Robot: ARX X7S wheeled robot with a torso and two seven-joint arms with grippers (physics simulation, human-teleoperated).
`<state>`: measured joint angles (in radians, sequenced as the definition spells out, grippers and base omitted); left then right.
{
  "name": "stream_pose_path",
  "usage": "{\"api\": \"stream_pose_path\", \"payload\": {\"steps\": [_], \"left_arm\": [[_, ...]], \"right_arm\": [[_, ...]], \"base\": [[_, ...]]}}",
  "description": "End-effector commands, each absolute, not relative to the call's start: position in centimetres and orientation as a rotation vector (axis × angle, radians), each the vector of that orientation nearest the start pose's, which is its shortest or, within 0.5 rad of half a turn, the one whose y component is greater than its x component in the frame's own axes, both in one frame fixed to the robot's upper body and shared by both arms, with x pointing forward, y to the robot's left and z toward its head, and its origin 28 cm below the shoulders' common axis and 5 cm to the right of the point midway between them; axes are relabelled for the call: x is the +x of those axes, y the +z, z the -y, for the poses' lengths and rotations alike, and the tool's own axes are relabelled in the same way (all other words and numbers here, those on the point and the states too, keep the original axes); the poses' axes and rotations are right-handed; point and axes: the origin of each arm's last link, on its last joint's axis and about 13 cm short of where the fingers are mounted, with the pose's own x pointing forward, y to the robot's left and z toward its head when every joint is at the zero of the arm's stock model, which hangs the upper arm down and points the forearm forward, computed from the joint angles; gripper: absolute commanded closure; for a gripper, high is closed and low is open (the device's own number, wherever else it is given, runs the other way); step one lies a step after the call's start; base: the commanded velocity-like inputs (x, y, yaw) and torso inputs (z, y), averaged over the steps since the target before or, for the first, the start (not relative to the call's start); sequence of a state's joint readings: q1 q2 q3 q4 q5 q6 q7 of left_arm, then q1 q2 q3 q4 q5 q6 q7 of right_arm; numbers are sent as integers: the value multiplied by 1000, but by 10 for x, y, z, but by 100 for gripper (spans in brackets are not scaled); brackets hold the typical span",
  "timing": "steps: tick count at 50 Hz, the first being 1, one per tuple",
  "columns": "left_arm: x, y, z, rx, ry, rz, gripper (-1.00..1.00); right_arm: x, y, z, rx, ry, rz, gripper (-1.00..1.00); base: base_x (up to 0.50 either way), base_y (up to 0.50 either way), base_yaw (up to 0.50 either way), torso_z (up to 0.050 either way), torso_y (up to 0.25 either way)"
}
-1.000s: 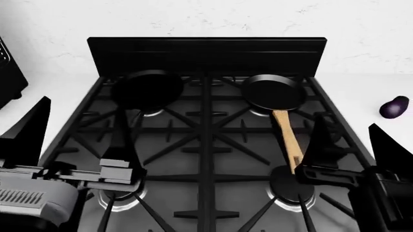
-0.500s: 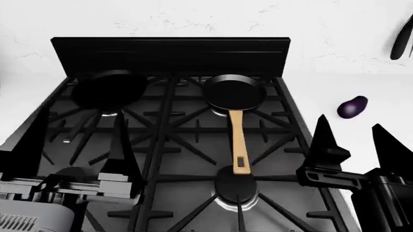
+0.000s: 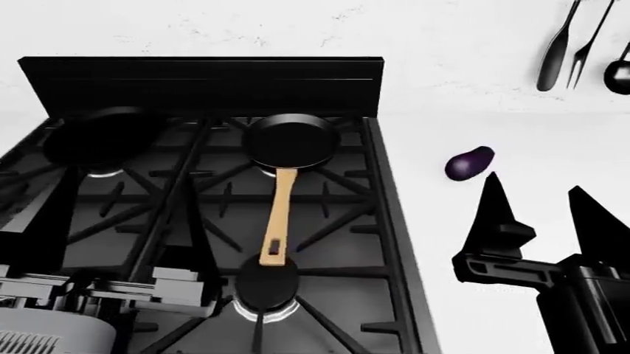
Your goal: Place both pans onto different burners. Then place the eggplant and the lamb chop on different pans.
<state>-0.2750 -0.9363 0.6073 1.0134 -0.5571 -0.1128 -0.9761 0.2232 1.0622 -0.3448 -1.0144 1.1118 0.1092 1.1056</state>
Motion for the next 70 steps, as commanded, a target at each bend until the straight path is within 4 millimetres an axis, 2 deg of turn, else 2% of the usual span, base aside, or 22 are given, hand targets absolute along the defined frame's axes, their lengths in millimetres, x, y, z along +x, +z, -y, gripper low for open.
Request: {"api": "stream_pose_path", "payload": {"steps": [1, 63, 70], "left_arm": [[138, 193, -209, -21, -100, 519, -100], [141, 190, -207, -34, -123, 509, -100], [141, 190, -207, -35, -120, 508, -100]], "right_arm": [[134, 215, 123, 181, -38, 216, -100], [136, 212, 124, 185, -35, 208, -100], [135, 211, 123, 176, -28, 217, -100]], "base": [[1, -363, 0, 0, 0], [0, -367, 0, 0, 0], [0, -76, 0, 0, 0]]}}
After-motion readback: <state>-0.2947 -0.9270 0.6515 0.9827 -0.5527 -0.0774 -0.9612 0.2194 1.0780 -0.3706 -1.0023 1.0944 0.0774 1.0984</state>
